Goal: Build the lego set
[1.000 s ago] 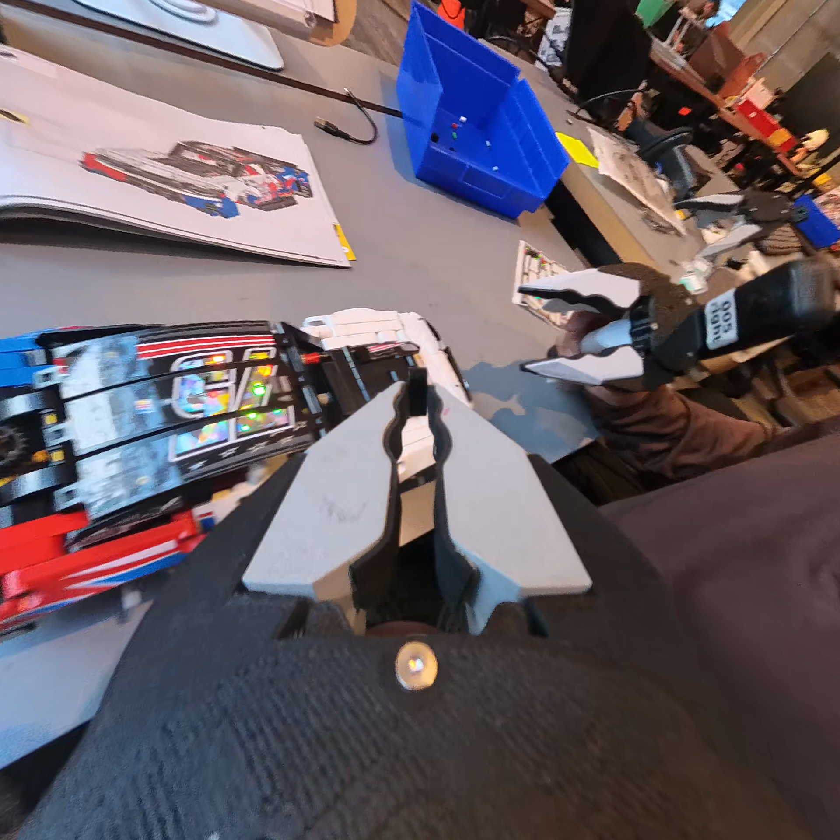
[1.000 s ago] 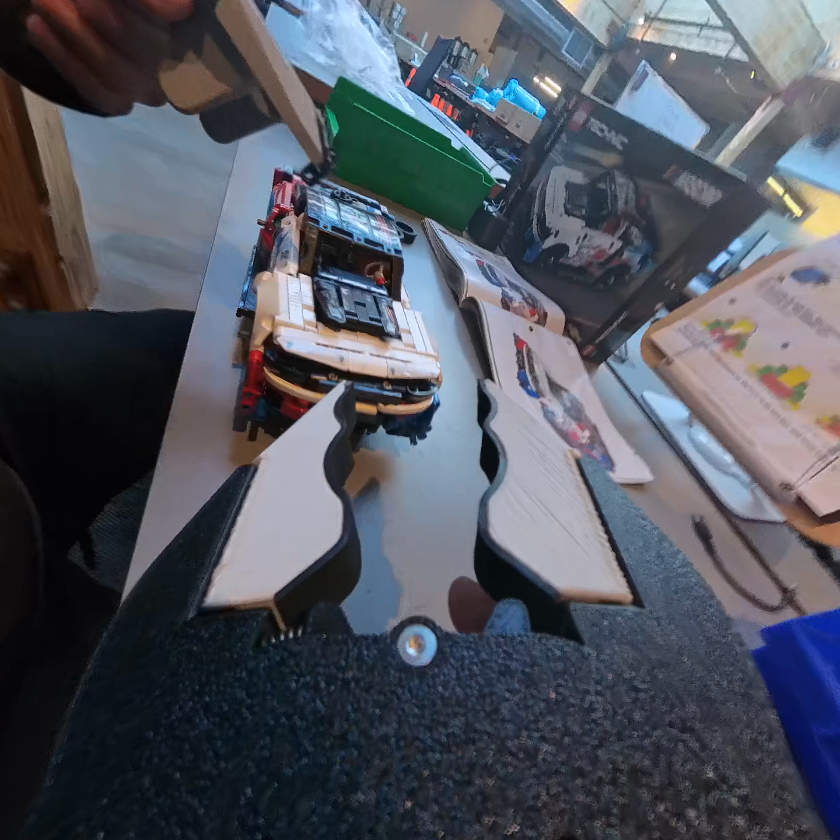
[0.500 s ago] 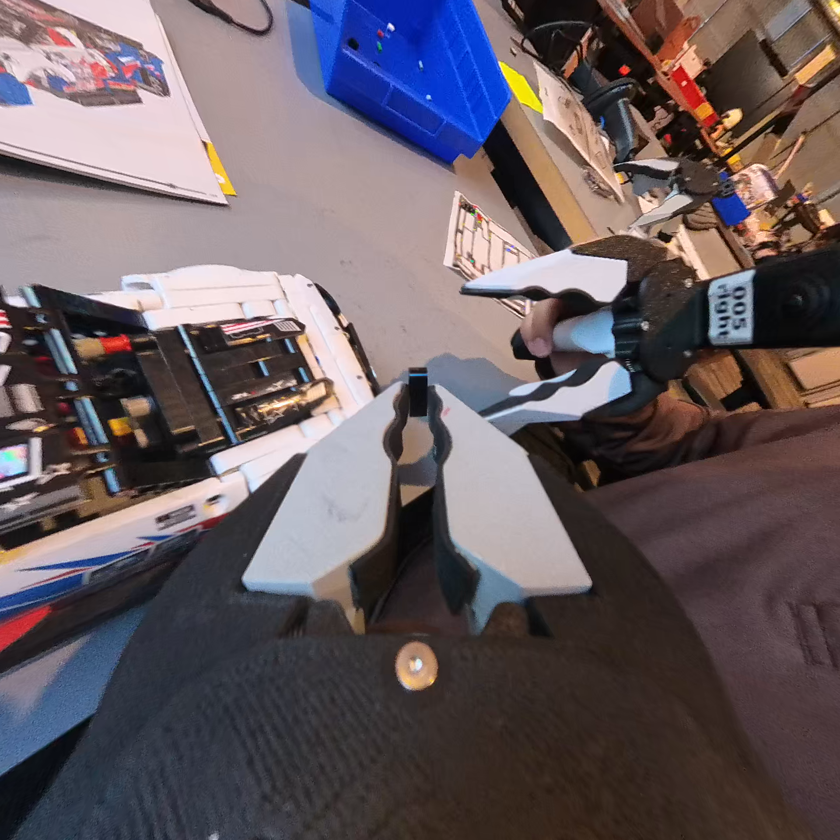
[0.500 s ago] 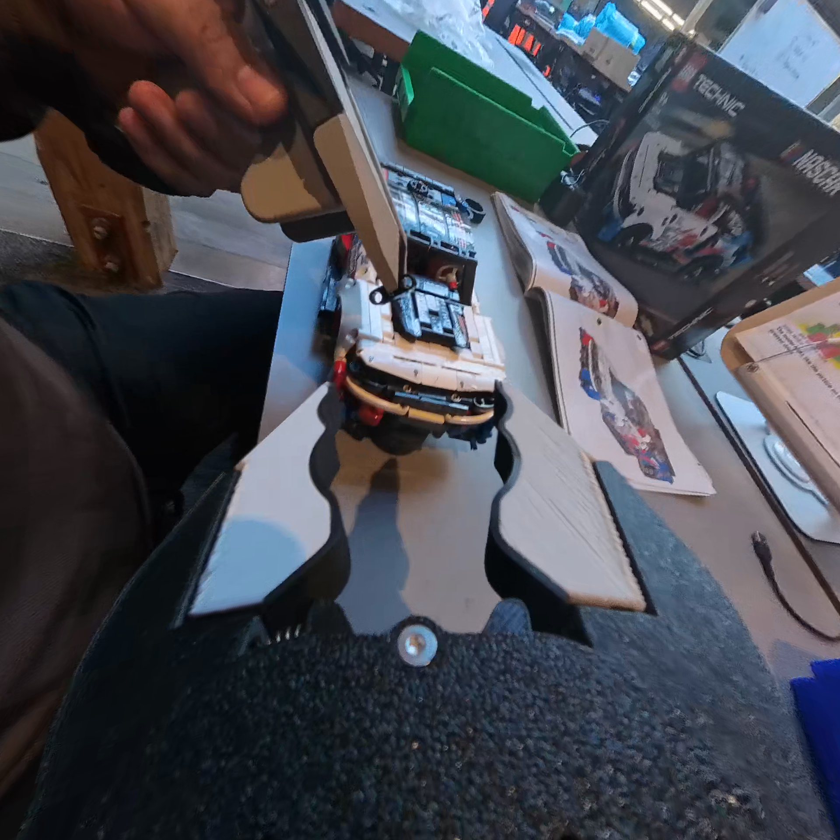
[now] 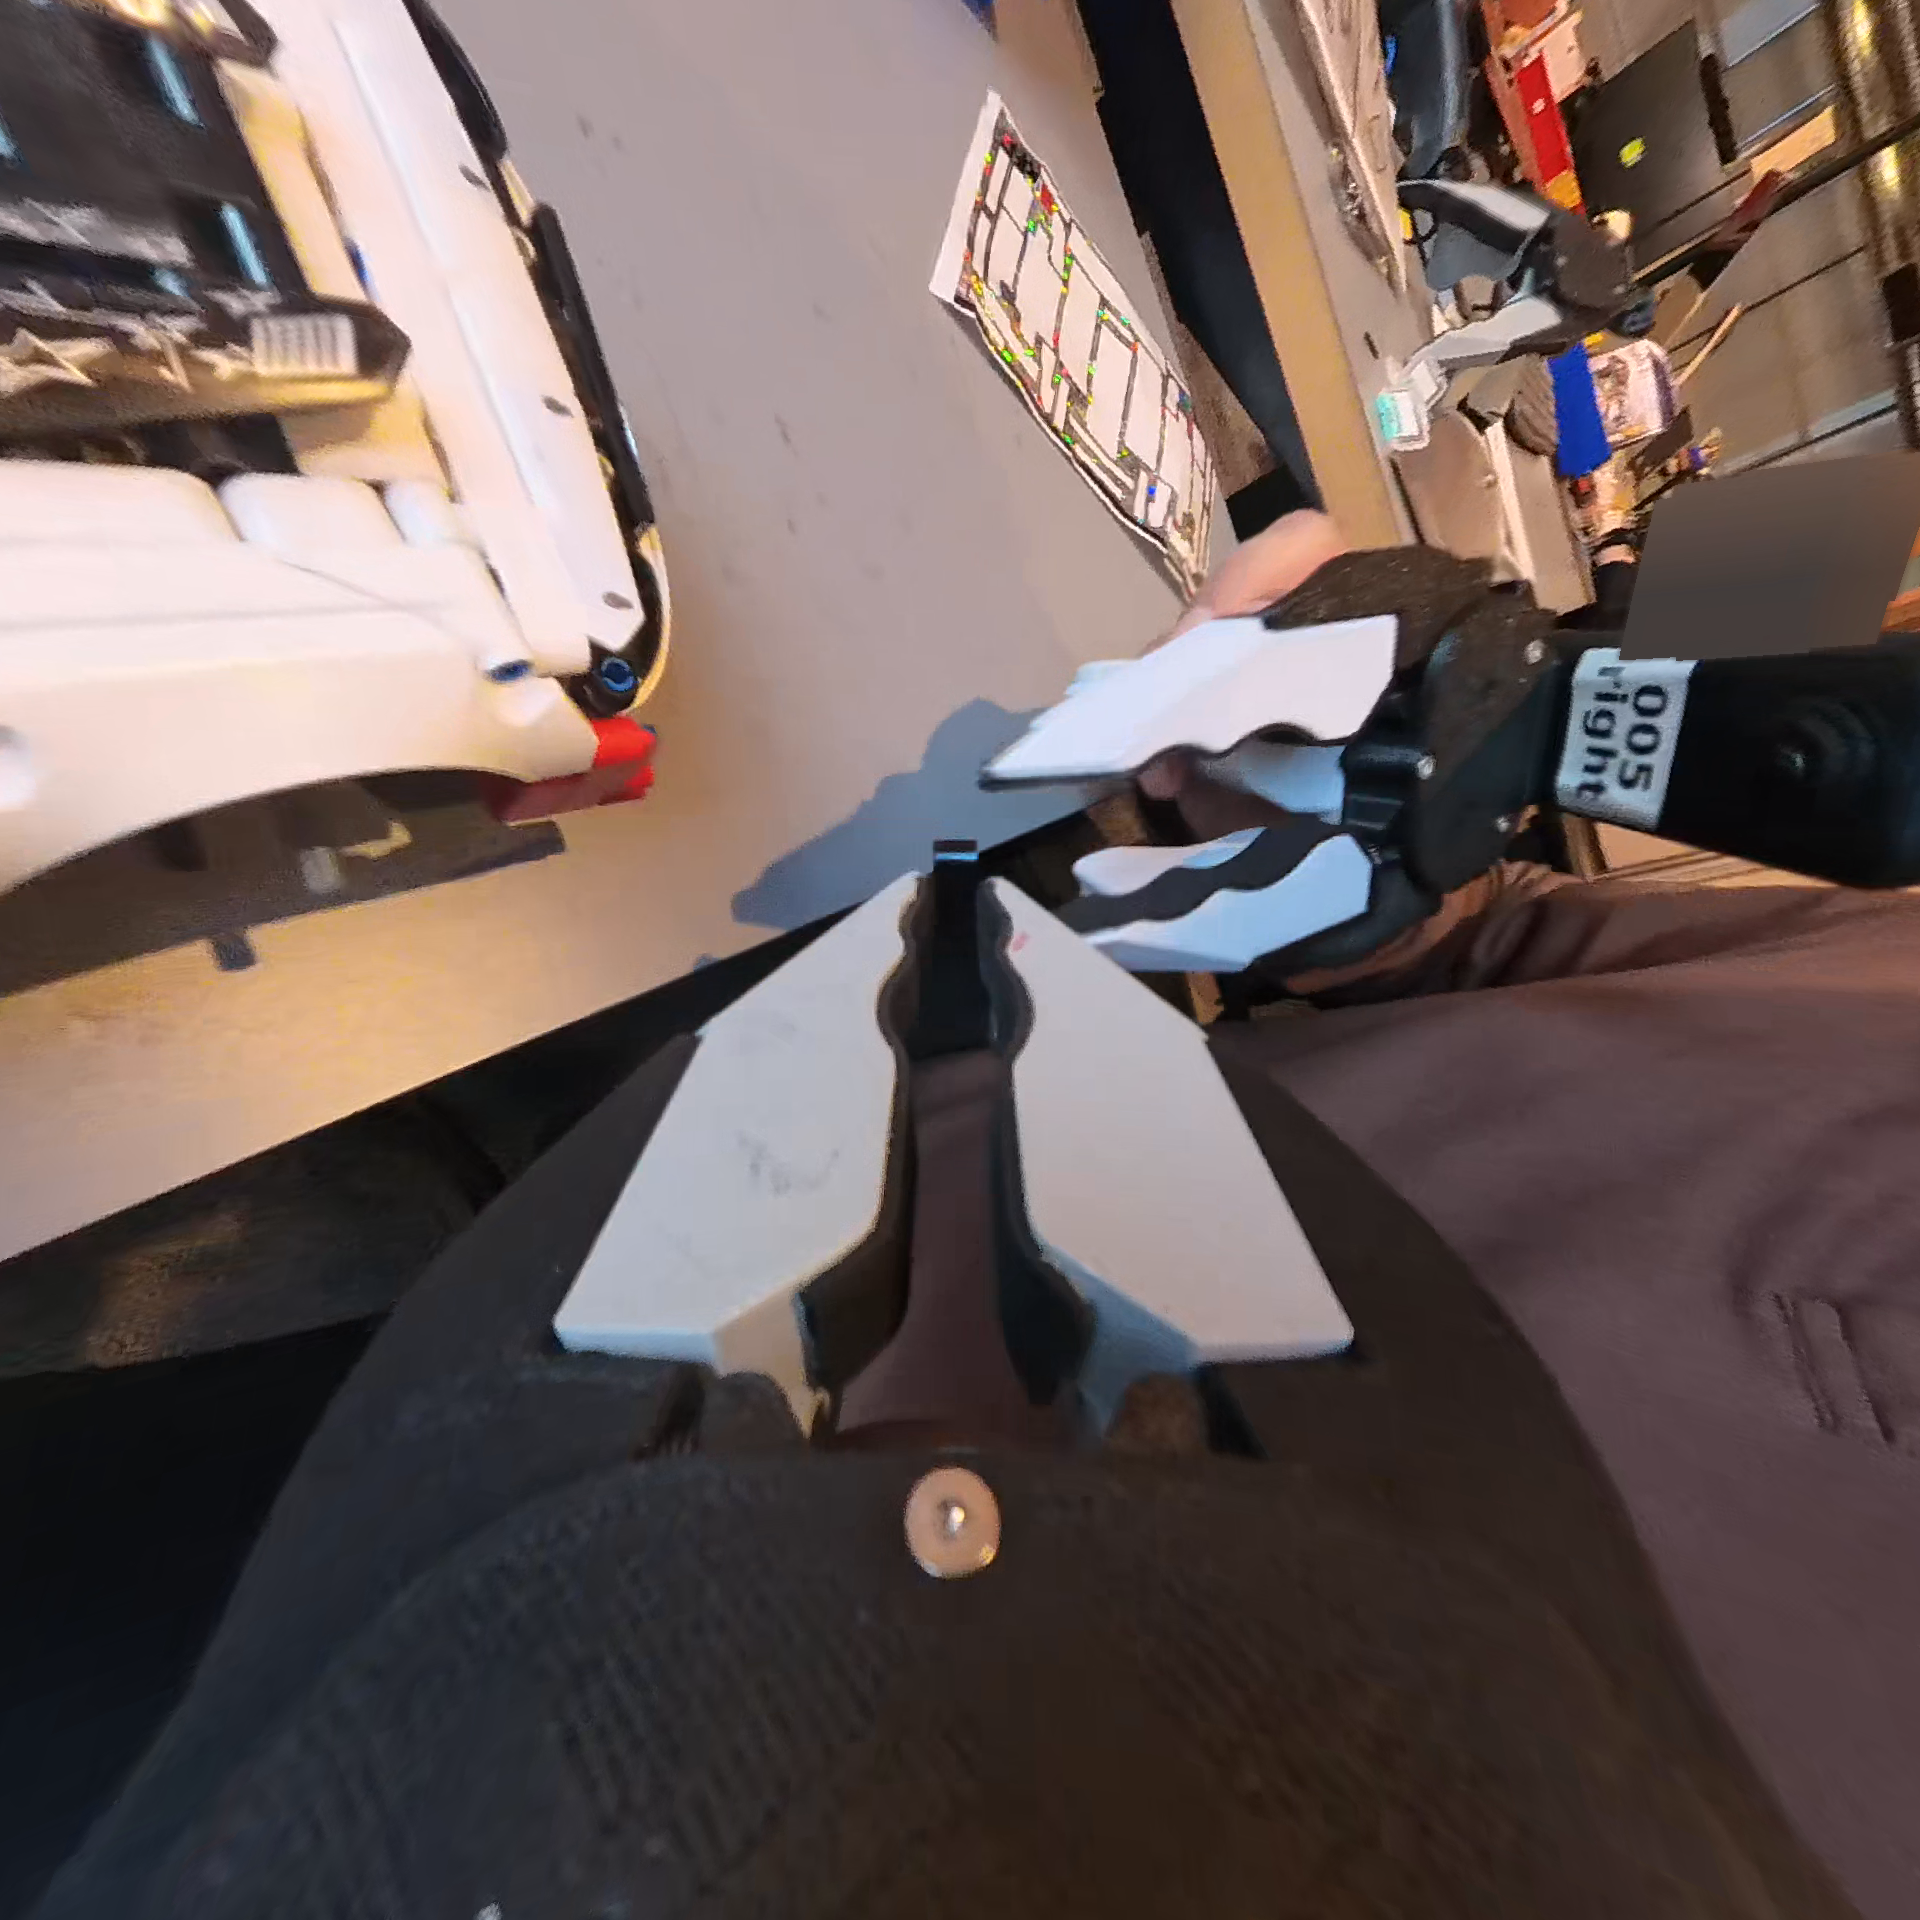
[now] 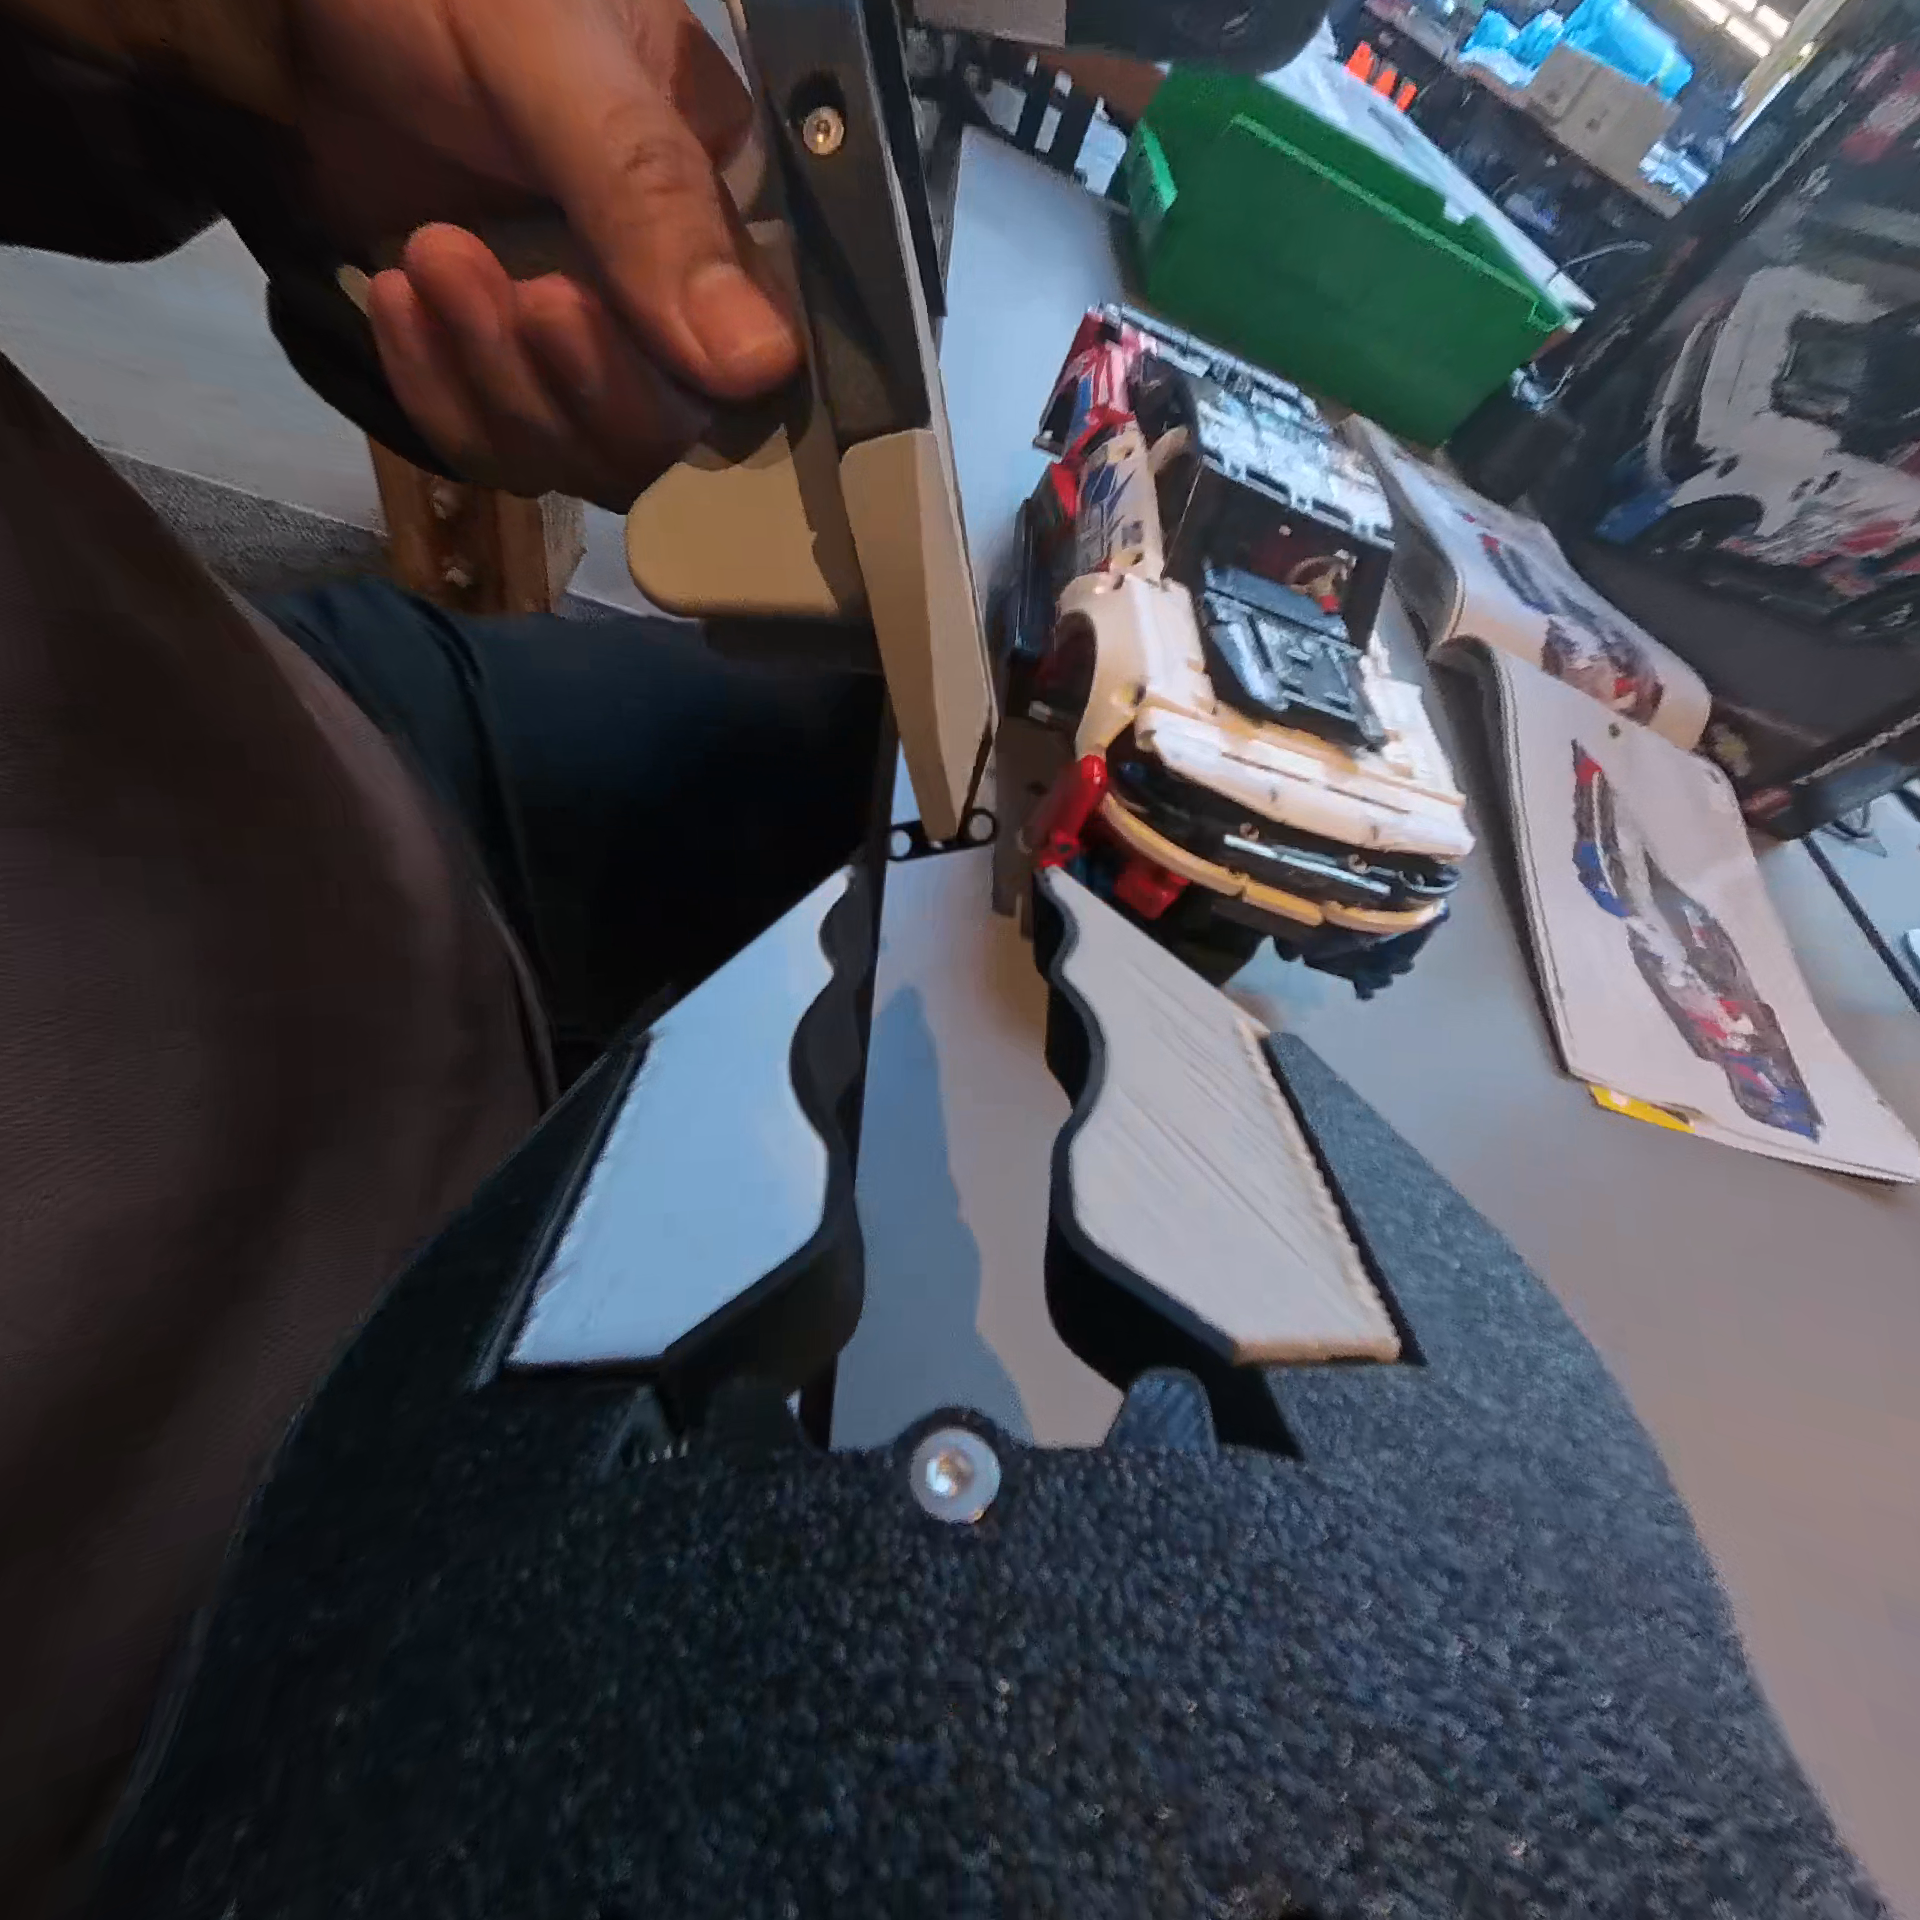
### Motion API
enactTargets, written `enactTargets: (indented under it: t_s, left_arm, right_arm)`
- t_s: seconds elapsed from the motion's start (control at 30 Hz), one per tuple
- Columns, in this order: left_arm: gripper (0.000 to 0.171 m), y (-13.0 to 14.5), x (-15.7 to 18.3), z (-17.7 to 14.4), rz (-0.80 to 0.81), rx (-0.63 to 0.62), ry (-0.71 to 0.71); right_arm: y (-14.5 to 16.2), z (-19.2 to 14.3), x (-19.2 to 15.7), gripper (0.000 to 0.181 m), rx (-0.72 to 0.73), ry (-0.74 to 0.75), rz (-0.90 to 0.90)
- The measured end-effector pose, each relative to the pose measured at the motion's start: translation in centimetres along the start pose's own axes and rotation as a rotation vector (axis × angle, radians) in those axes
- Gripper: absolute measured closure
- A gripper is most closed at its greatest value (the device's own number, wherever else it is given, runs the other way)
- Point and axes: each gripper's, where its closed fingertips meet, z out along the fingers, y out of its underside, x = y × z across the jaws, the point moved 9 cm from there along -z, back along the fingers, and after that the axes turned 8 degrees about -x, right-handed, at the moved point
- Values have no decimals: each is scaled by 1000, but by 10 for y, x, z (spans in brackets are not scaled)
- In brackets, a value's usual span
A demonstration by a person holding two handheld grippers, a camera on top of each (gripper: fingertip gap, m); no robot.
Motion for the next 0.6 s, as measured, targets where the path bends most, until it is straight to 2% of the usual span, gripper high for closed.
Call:
enactTargets:
  t_s: [0.17,0.43,0.6]
  left_arm:
    - [166,4,-8,10,-61,5,28]
    - [166,5,-11,14,-76,-6,43]
    - [166,4,-15,15,-92,-13,62]
  right_arm:
    - [8,6,-5,159,-26,10,-18]
    - [9,13,-6,156,-55,32,-78]
    - [10,15,-8,164,-75,51,-120]
